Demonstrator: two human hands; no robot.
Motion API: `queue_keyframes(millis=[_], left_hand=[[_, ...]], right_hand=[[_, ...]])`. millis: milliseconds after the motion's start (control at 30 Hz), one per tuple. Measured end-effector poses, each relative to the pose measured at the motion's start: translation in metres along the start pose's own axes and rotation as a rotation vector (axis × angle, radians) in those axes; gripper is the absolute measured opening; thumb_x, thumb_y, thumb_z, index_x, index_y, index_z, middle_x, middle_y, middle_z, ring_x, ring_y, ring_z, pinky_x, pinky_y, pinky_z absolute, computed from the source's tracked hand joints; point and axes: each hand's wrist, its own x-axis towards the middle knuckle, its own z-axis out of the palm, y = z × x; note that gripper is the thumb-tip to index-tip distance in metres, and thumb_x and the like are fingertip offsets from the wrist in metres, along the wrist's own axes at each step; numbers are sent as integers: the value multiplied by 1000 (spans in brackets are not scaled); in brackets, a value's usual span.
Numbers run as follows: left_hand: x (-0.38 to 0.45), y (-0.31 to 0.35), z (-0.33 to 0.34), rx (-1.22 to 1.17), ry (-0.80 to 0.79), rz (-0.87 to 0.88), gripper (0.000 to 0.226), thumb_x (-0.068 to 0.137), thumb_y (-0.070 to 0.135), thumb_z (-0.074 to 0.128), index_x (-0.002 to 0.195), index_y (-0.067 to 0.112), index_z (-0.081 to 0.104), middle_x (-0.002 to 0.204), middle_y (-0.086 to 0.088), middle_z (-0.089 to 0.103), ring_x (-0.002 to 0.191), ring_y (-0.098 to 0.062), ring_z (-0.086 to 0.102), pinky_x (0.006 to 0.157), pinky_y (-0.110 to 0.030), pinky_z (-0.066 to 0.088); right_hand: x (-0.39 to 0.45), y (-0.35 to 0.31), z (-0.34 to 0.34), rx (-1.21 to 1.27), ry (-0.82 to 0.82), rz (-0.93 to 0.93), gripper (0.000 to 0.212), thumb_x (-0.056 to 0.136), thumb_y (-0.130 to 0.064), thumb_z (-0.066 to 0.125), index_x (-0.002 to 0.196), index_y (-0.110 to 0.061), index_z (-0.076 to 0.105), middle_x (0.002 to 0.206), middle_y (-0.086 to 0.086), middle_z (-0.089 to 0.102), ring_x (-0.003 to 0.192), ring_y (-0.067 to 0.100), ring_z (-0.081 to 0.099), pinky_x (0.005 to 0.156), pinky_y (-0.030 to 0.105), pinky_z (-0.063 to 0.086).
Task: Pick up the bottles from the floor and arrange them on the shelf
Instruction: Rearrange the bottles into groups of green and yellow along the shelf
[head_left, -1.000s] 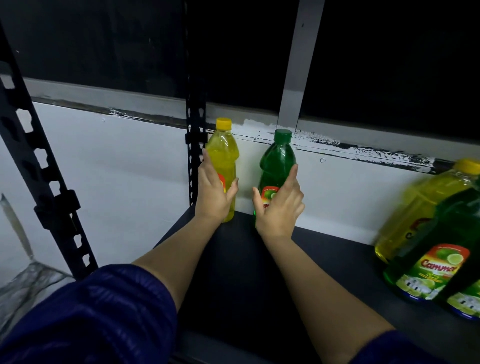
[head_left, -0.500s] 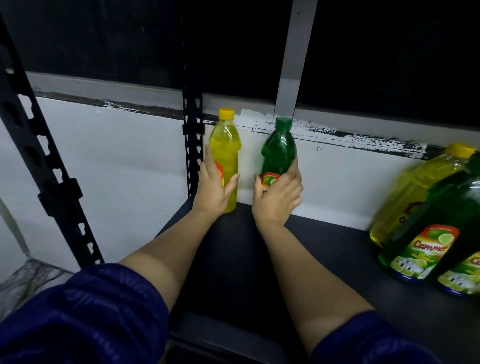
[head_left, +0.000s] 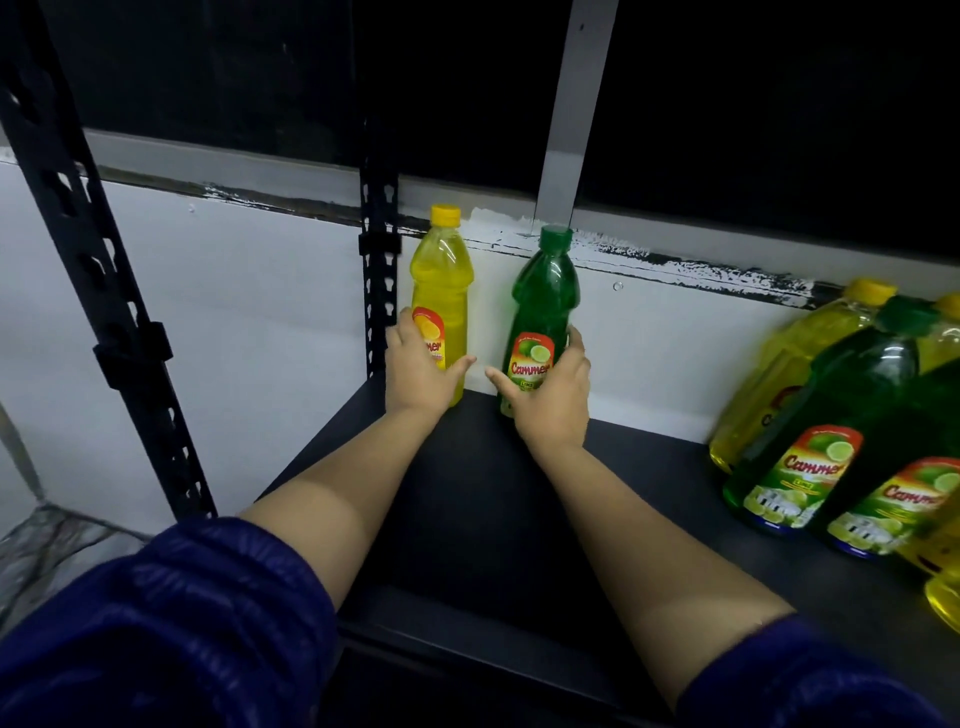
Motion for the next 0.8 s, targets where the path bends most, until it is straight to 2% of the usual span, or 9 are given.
queue_keyframes(millis=[100,167,200,333,467,600,700,800], left_hand=[[0,-15,-5,25,-65,-14,96,63,40,97,140,13,47,130,-12,54,119,-30,55,98,-39,48],[-1,-21,-7,10,-87,-14,88,62,38,98,133,14,53,123,-9,60,114,-27,58,94,-38,49],[-1,-22,-8,1,-91,-15,87,62,37,99,132,14,53,122,-8,61,113,-26,58,93,-37,49],[-4,-19,-6,-17,-72,-16,88,63,39,98,135,14,53,123,-7,61,112,-25,59,95,-40,53],[-8,-19,-5,-7,-54,-17,92,65,40,97,139,13,51,127,-8,60,115,-25,58,99,-40,52],[-7,-18,-6,6,-64,-32,96,65,42,97,143,14,48,130,-8,58,119,-26,57,103,-44,52],[-10,-16,-7,48,-89,-55,101,66,44,96,147,13,44,134,-11,54,123,-30,55,105,-46,50],[-21,-5,-18,163,-129,-181,114,70,58,87,156,9,30,149,-15,42,135,-38,47,110,-52,45]], right_hand=[[-7,19,-8,77,-116,14,111,78,-28,91,163,-23,20,148,7,49,132,26,56,105,48,54],[-8,26,-12,62,-160,22,100,82,-20,89,160,-21,28,144,7,54,125,24,61,101,38,53],[-7,26,-13,59,-165,24,95,83,-21,89,158,-20,32,144,7,55,123,24,61,99,35,52],[-2,23,-15,40,-180,30,91,82,-26,91,154,-18,36,147,6,54,112,15,61,95,35,51],[-4,25,-13,29,-171,36,90,81,-30,92,154,-19,39,148,6,55,128,23,61,102,41,53],[-6,25,-15,25,-173,43,90,82,-29,91,155,-17,38,147,7,55,130,24,59,103,41,53],[-10,23,-18,-15,-218,43,97,83,-27,90,160,-17,31,148,9,53,133,26,57,104,41,52],[-21,23,-34,-193,-273,-9,113,87,-42,84,169,-16,10,163,10,38,147,29,43,114,46,44]])
